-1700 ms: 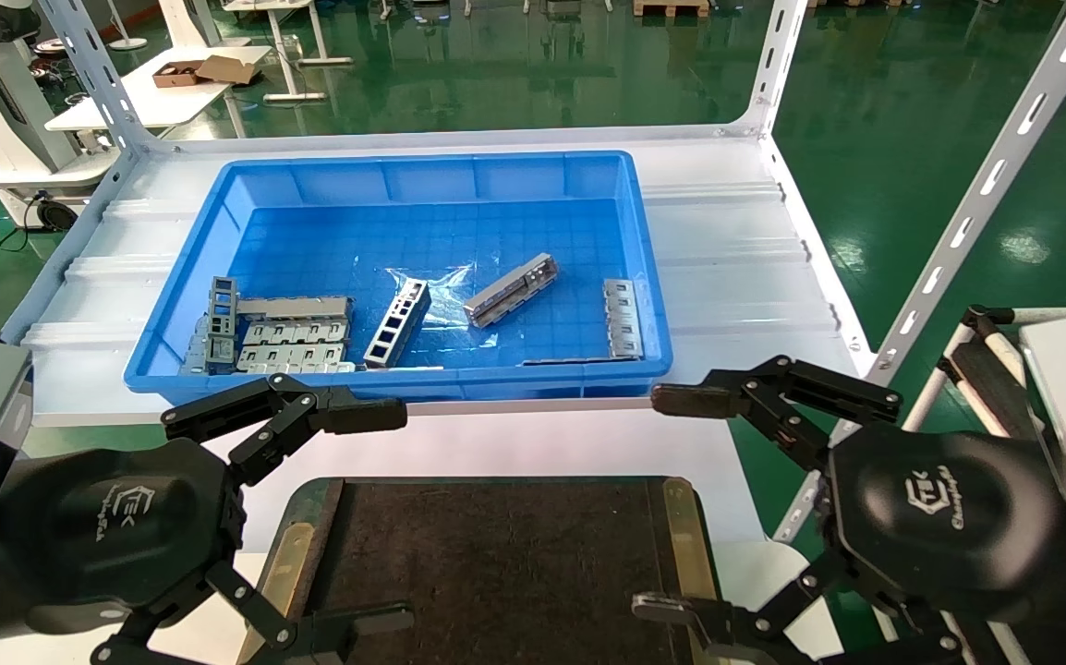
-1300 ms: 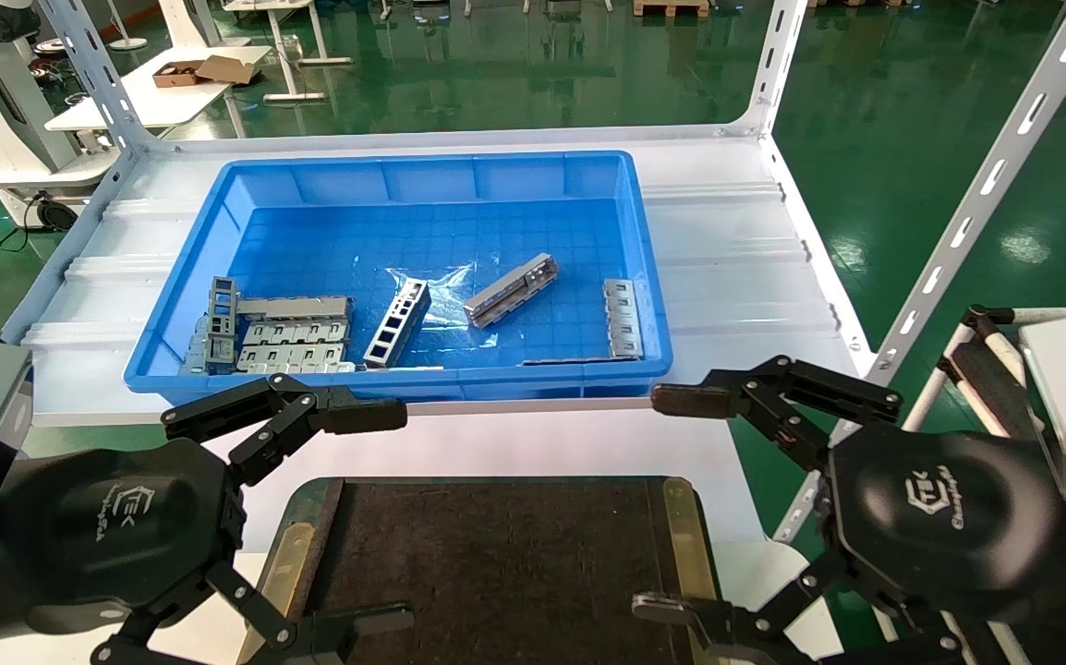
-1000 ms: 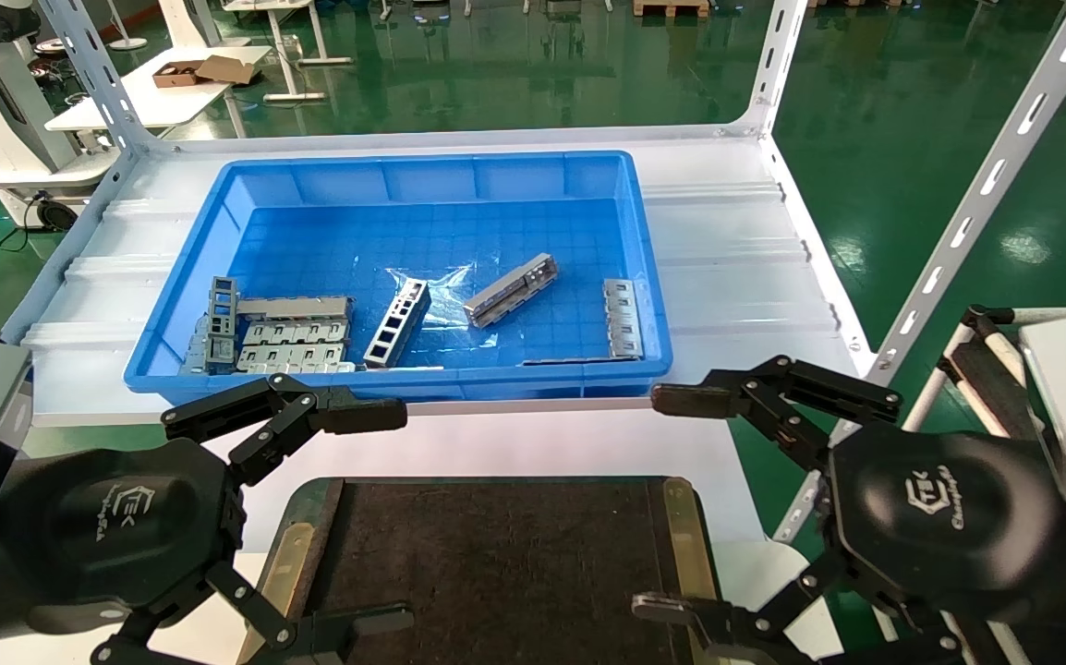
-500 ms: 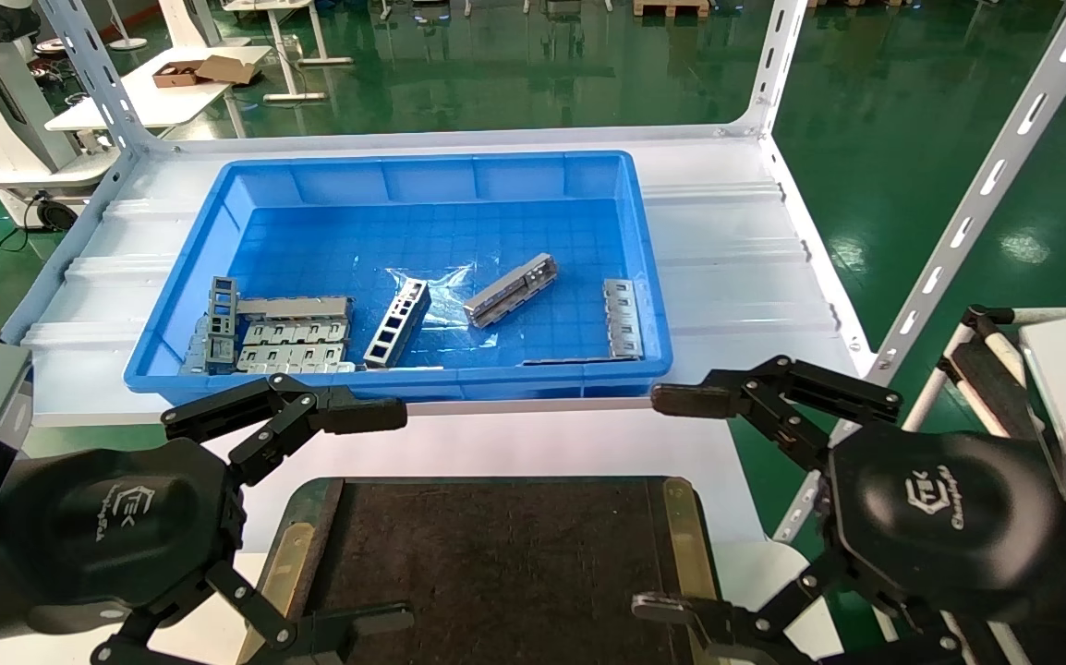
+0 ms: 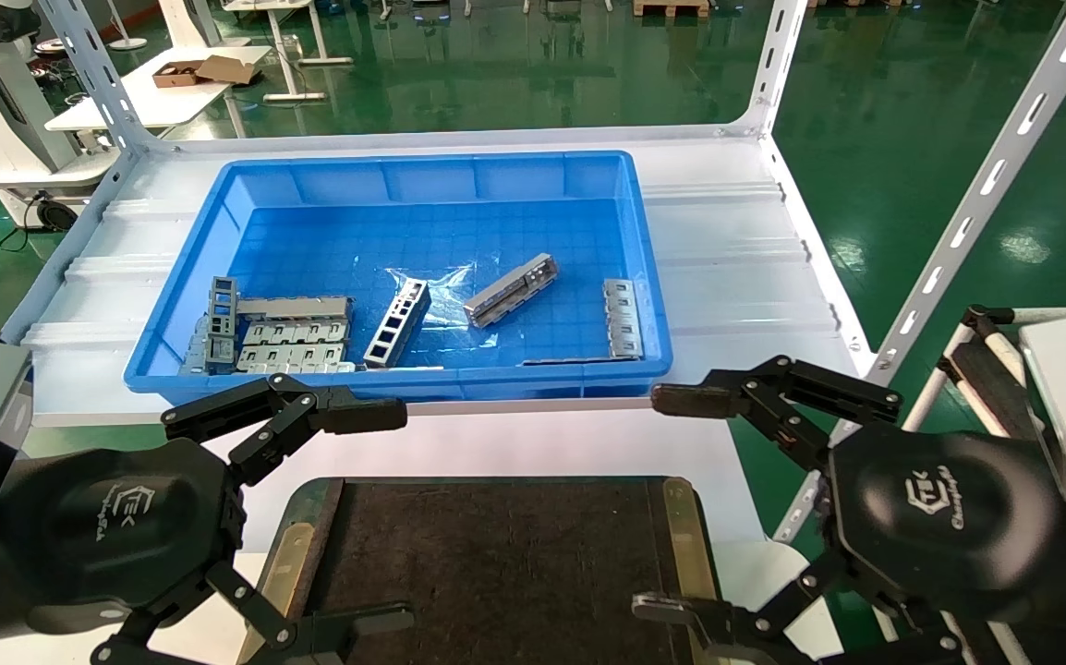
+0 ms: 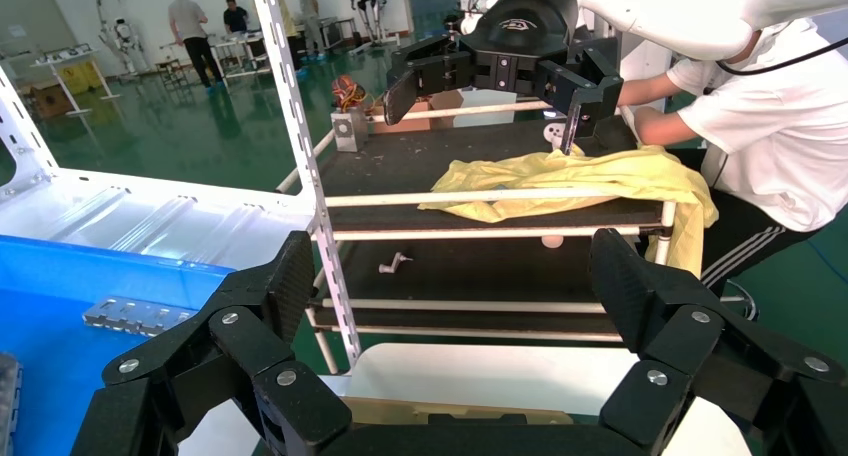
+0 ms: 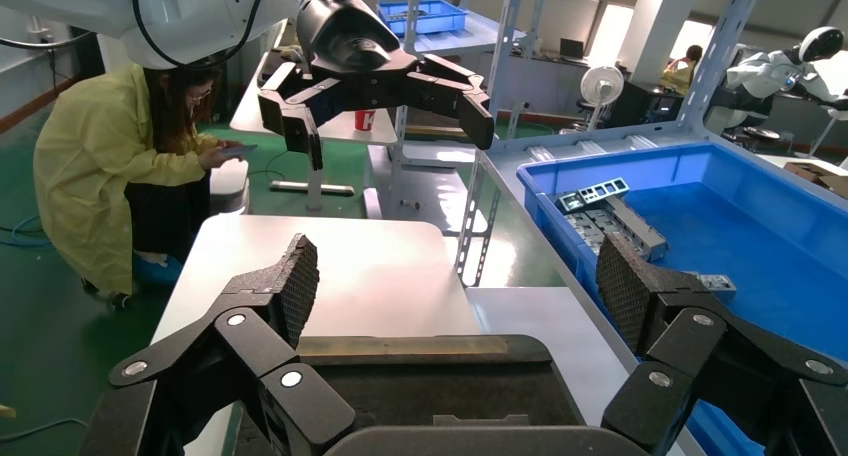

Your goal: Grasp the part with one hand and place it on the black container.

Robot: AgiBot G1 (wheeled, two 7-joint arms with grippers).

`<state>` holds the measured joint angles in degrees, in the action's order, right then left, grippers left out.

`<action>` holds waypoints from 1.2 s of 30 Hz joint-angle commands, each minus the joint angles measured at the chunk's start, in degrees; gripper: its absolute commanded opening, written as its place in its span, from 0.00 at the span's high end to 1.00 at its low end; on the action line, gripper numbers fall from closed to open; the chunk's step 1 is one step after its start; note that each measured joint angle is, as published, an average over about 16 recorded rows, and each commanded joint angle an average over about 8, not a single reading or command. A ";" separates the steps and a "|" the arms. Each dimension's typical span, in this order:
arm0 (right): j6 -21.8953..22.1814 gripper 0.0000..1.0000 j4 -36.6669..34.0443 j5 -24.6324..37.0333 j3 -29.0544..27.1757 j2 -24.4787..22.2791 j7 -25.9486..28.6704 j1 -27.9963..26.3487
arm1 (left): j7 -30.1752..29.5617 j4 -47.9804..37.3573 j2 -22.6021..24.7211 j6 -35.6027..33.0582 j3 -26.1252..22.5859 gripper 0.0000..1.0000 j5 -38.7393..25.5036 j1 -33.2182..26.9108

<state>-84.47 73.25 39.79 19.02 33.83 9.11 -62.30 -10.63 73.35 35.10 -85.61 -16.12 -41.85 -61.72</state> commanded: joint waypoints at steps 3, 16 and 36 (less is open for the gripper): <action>0.00 0.00 0.00 0.00 0.00 0.00 0.00 0.00 | 0.03 0.01 -0.02 0.03 0.02 0.00 -0.04 -0.03; -0.02 0.00 -0.04 -0.01 0.02 0.00 -0.02 -0.02 | 0.33 -0.73 2.21 3.95 -1.31 0.00 -4.77 -2.93; -0.01 0.00 -0.04 -0.03 0.05 -0.01 -0.03 -0.03 | 0.11 -16.02 15.00 16.74 -8.64 0.00 -23.04 -17.17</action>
<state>-84.48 73.21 39.77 19.07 33.83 9.08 -62.34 -10.28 56.73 50.31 -69.11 -24.79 -64.80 -79.25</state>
